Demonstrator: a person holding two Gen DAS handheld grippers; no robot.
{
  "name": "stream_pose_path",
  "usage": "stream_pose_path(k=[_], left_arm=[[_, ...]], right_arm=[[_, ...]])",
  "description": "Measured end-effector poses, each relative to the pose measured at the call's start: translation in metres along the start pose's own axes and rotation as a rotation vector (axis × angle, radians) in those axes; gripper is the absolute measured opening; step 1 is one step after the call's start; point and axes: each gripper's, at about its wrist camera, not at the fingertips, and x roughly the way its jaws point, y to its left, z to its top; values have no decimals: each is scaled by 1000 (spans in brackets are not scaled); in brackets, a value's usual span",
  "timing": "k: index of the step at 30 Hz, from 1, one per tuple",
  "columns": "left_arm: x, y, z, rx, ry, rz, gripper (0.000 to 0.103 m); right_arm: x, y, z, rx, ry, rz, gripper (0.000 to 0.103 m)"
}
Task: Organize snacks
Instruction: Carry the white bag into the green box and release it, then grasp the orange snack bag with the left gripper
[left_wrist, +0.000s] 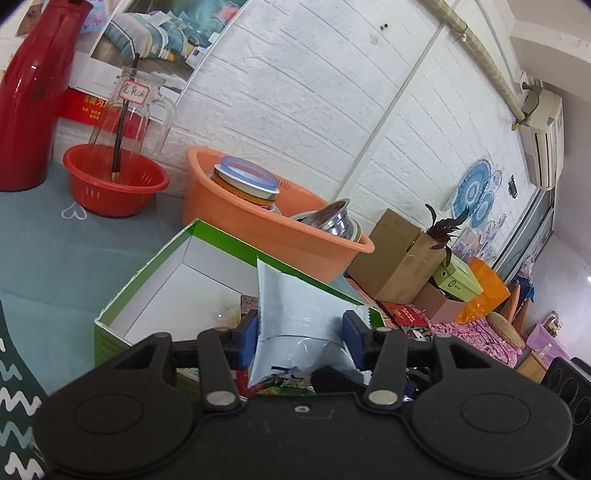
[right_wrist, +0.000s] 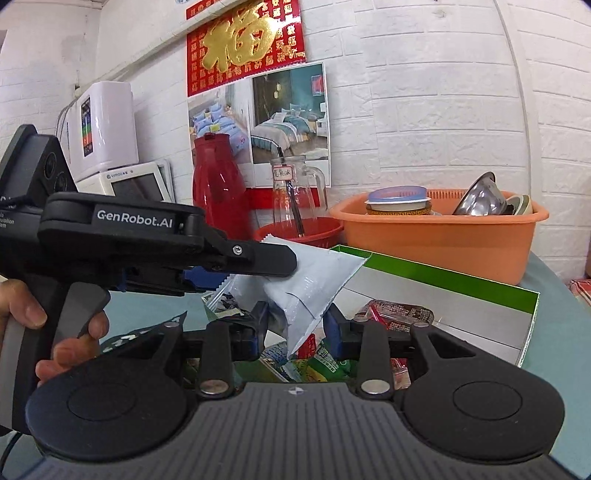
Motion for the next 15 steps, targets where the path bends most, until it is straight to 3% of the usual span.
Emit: stream_pose_path(k=[1,2,4,8,15], left_arm=[[2,1,-1,2,4,23,75],[3,1,-3,2,2,40,103],[-2,-1,-8,7,-24,73,103],[-10,-7,-9,43,-24,85,103],[-36,-30,-8,58,-33,76,103]], right_arm=[[3,1,-1,-16,12,-11,63],[7,3,-3,-41,25,-30,67],[9,8,-8,-93,40,-58,103],[-1,17,-14,-182,15,-91,103],[-29,25,-3,-185,-23,-102,103]])
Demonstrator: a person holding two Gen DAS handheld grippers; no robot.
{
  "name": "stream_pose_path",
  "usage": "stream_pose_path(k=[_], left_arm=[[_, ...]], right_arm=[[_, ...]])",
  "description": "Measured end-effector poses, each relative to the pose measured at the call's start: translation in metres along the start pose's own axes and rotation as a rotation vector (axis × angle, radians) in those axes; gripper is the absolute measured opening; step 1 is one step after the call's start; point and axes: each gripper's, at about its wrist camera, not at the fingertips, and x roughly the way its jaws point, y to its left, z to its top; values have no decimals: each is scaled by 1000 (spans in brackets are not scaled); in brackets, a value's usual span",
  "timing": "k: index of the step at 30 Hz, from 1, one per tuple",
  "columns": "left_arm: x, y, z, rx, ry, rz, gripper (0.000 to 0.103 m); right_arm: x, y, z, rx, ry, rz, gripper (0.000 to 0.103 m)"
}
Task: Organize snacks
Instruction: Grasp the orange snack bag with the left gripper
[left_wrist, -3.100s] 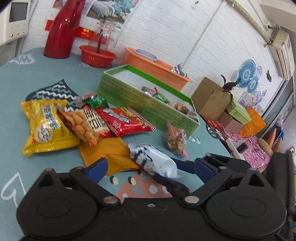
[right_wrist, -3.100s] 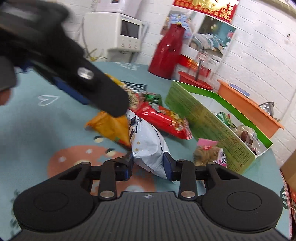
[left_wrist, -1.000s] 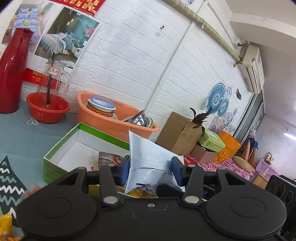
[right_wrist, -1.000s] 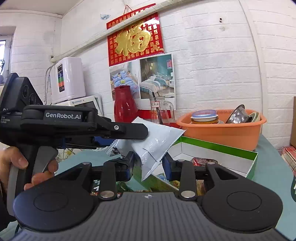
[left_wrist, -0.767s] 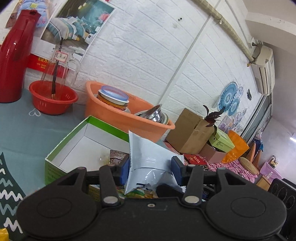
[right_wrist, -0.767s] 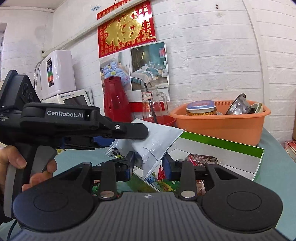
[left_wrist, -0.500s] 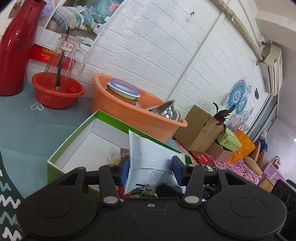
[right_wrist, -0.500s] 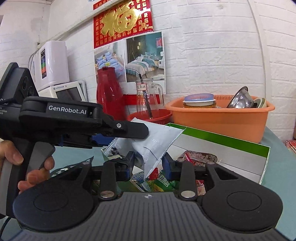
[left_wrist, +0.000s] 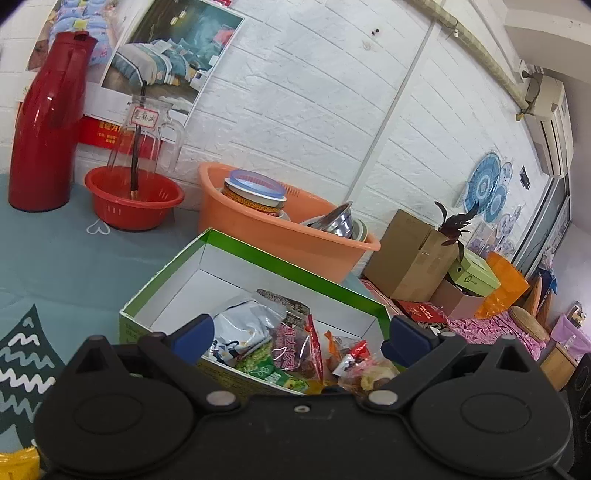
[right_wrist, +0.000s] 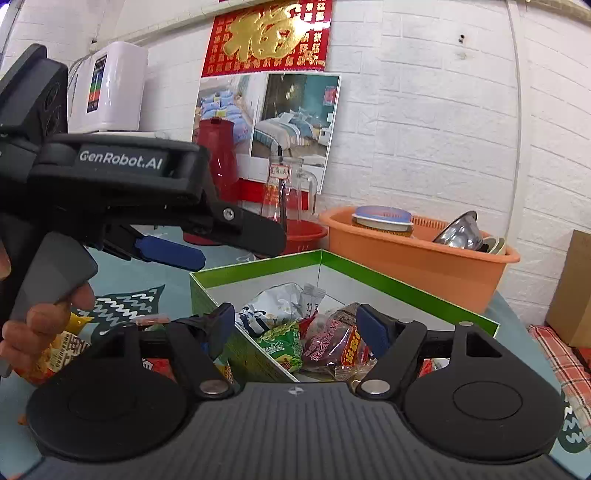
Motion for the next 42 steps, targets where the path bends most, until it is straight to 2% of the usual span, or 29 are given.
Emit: stream_pose_path(k=[3,8,12,16,19,24,28,34,35,36,38,39,40,41,42], left_arm=[[-22,-10,-1,1,-13,3,103],[-64,-19,-17,-14,20,29,103],[-99,-16,-44,-13,44,57,103],[-126,-5,-72,-46,69,84,103],[-140,5,-92,-83,77,100,103],[-144,24,-116,-145,131,106,103],[-138,40,-120,-183,141,133,103],[-121,56,-121,-212,160,131,103],[-116,58,-121,-221,166,129,98],[-114,59,-121,-223,164,124,92],[-110,57,-121,-209,161,130,82],[-109,55,-121,-195,166,137,65],[-107,53,-122,-181,182,133,54],[-107,51,-124,-172,195,118,47],[-108,48,-126,-166,202,108,47]], right_arm=[[-23,5,8,-4,-37,-2,103],[-64,17,7,1,-70,19,103],[-89,33,-11,7,-40,67,103],[-100,51,-35,34,30,133,103],[-99,63,-48,54,100,187,103],[-90,88,-59,-4,184,255,103],[-74,101,-58,-48,235,275,103],[-43,110,-57,-55,301,287,103],[-37,111,-58,-60,312,286,103],[-32,113,-58,-63,323,284,98],[-25,112,-58,-51,332,289,82],[-24,110,-58,-31,327,298,68],[-26,109,-58,-23,329,298,51],[-29,109,-57,-19,334,306,48],[-34,108,-57,-19,336,309,47]])
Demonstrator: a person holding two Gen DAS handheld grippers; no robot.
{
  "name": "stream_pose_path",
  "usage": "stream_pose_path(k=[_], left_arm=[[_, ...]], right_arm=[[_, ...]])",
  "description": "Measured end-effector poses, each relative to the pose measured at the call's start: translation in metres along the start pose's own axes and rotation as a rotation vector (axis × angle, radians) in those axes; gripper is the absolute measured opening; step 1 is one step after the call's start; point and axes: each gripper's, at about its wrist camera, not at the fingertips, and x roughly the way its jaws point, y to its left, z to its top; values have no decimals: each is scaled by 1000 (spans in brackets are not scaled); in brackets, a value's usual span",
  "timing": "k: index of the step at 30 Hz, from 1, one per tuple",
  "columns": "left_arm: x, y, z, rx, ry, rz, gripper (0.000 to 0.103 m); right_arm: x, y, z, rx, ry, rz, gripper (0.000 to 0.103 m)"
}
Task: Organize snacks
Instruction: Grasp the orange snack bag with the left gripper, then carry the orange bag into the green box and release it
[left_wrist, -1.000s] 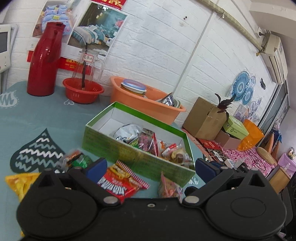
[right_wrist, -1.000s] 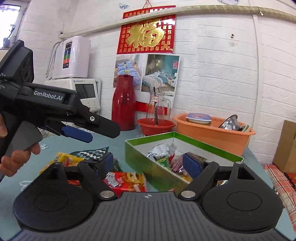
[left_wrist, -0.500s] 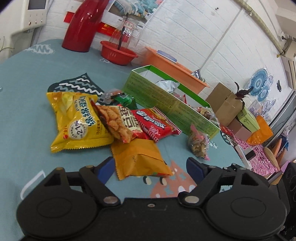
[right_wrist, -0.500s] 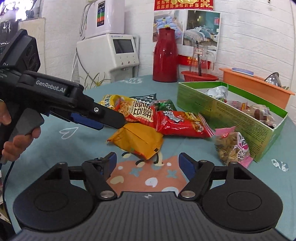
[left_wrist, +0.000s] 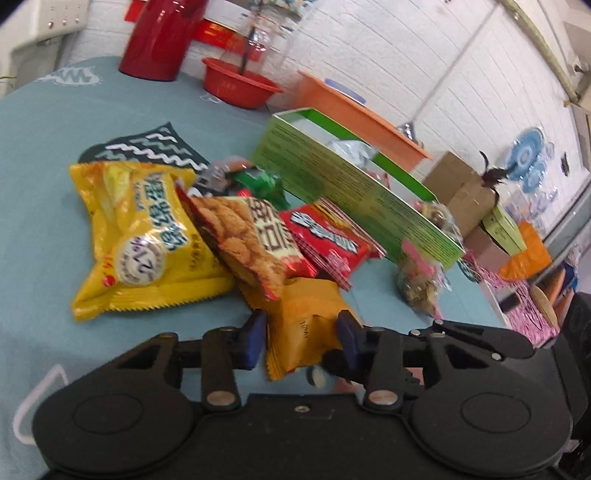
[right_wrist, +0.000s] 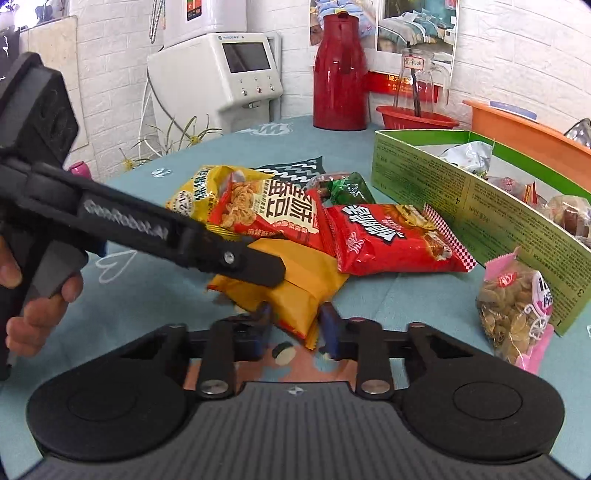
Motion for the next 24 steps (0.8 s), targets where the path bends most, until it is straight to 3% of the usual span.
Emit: stream_pose_path(k=[7,8,9,10,11,13,24], left_arm=[[-3,-32,-27,81,72,-95,48],[-2,-36,-29,88,77,-105,50],[-2,-41,-32,96,79,-105,61],[-2,-44,-33,104,75,-101,66],[-3,-45,-34,107,72,-96,72],[-4,-45,-34,99,75,-98,76],[0,-48,-31,87,81,-84,77]], right_arm=[[-46,-2,-31,3,-5,-24,47],[-52,-4,-36,16,-7,-32,48],[-58,-5,-40,26,-10,-39,51],[-63,-7,-43,37,-12,-48,57],[-66,-9,-47,47,-15,-62,58],[-71,-12,-50,56,-22,-64,57],[-65,-13,-48,72,-34,-50,67]])
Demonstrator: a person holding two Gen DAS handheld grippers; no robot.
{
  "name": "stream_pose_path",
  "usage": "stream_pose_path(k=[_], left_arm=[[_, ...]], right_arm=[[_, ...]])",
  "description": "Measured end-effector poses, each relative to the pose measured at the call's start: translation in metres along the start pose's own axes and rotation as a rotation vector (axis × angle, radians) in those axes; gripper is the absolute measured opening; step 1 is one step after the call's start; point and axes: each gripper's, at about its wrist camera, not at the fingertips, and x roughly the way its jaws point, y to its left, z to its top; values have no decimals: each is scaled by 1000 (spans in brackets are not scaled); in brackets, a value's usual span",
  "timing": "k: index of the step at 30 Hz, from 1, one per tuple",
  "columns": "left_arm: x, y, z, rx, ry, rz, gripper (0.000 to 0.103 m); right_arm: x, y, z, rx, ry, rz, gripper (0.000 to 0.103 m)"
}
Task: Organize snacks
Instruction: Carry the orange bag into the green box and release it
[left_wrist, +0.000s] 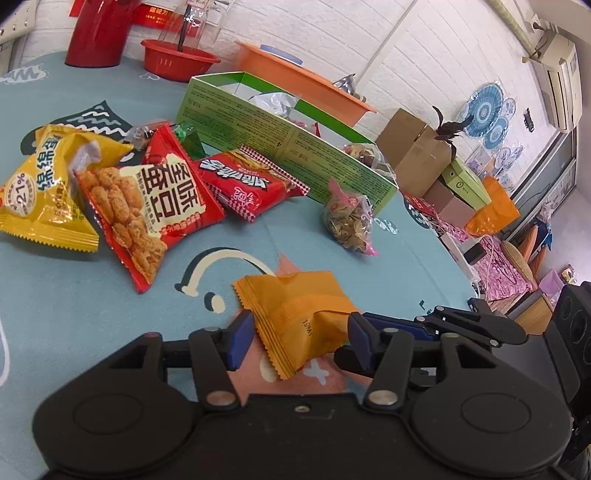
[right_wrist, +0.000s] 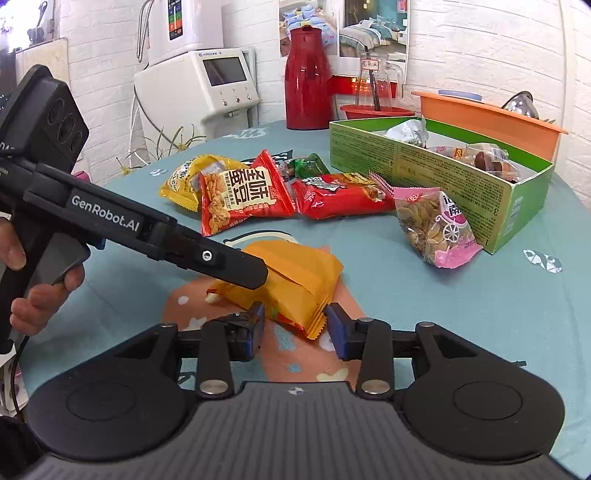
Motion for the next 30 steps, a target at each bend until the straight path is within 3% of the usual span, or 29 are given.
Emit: stream_pose_path(k=[4,7,8,11,13,19,30], left_arm=[[2,-2,0,8,1,-1,77],[2,-2,0,14,0,-3,77],[3,-2,0,14,0,-3,77],[6,-3,1,25,-5,21,67],[8,-5,0,11,-24,36,64],[-4,-23,15,71,-93,9,62],[2,-53,82,135,-228,-61,62]], right_arm=[[3,2,2,-17,5,-10,75],[6,0,3,-15,9,-9,75],[6,0,3,-12,10,-5,74],[7,-1,4,-6,7,-4,46],[7,0,4,-8,0,-5,37],[-13,-1,11,-14,-88,-31,34],[-32,-30,64,-22,-277,-142,34]])
